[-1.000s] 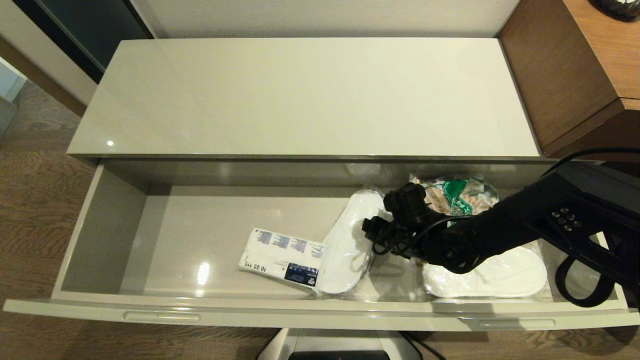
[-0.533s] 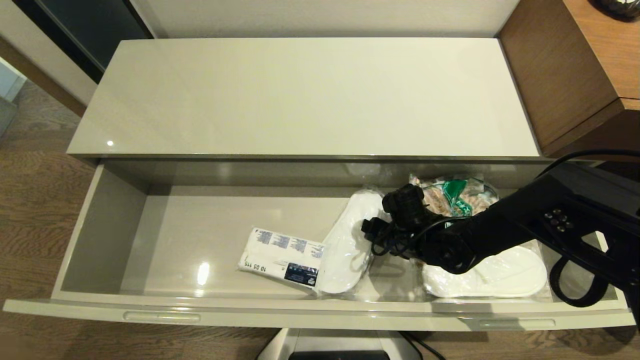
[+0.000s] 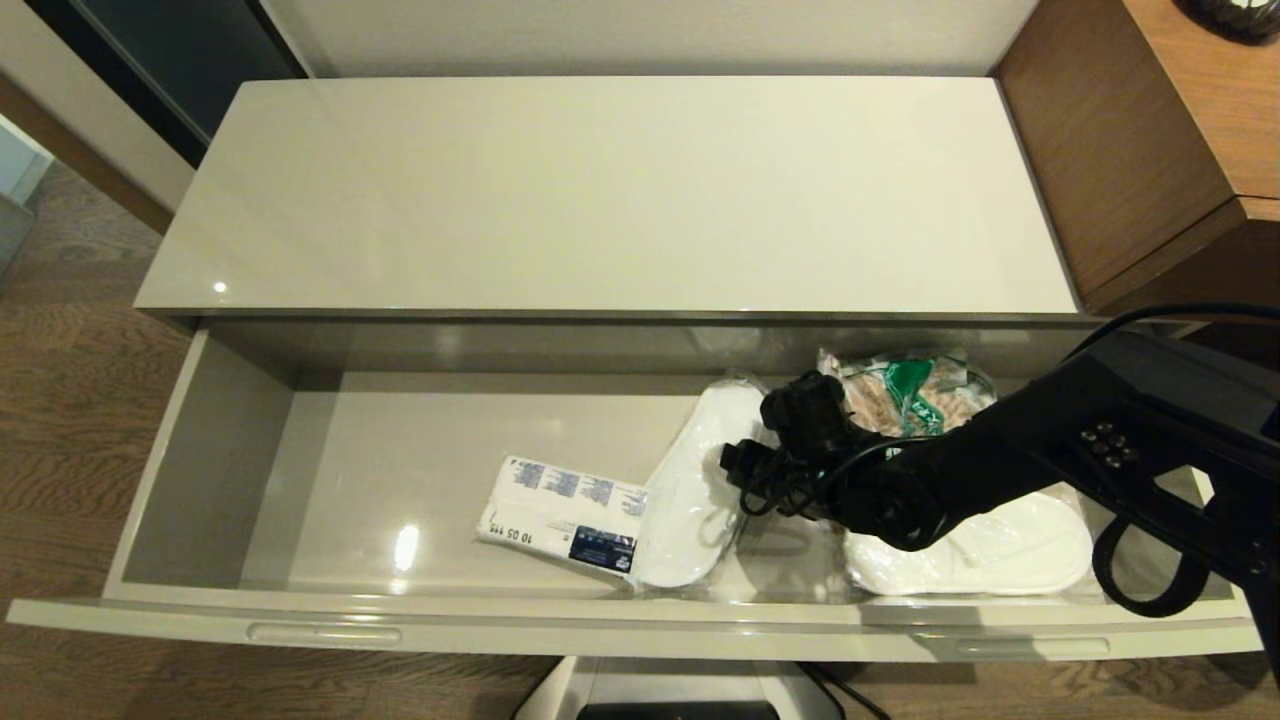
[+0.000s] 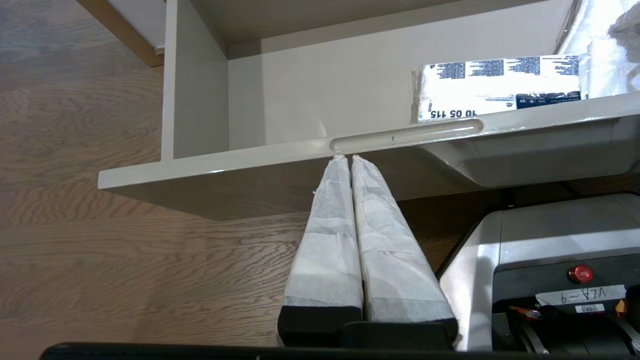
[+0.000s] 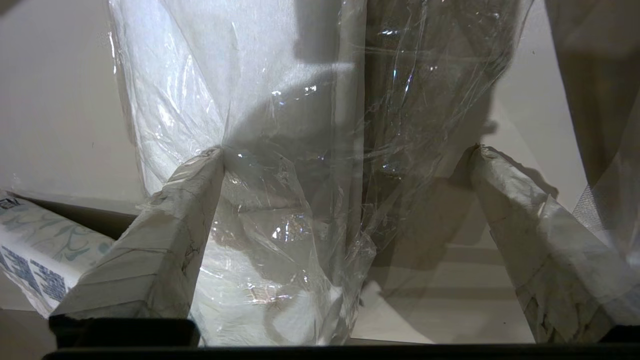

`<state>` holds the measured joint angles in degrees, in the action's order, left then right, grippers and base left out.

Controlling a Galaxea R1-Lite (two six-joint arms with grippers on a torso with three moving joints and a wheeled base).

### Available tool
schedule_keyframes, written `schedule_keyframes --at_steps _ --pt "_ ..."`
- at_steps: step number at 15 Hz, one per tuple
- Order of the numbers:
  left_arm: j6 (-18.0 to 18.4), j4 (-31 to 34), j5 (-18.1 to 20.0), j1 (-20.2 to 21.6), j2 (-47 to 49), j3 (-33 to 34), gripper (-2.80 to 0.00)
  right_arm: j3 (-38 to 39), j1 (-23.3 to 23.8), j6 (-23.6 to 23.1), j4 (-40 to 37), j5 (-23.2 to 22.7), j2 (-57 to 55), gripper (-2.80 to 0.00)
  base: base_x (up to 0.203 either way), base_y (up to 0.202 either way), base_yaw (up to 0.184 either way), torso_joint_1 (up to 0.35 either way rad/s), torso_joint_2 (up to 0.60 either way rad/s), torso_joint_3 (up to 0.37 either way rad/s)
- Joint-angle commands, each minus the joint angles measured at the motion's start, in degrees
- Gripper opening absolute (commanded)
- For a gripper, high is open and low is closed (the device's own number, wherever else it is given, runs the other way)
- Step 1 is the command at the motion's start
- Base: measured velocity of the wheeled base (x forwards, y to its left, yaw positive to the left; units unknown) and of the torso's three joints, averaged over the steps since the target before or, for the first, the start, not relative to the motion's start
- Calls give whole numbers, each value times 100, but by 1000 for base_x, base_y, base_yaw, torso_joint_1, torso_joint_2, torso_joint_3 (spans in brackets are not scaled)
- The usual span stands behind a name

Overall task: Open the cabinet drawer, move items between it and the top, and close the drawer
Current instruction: Take out the disposable slippers from the drawer

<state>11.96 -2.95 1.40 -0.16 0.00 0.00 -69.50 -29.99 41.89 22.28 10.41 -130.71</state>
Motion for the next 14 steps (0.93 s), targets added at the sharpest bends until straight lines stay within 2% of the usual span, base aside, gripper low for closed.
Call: schedule_keyframes --at_steps 1,11,14 --pt "8 -4 0 -2 9 0 -280 -2 -7 21 4 5 -16 0 0 0 0 0 0 0" --pt "8 -4 0 -2 9 0 -280 86 -139 -217 22 -109 248 0 0 0 0 0 0 0" --pt "8 -4 0 -2 9 0 -280 130 -218 -226 22 -339 397 0 0 0 0 0 0 0"
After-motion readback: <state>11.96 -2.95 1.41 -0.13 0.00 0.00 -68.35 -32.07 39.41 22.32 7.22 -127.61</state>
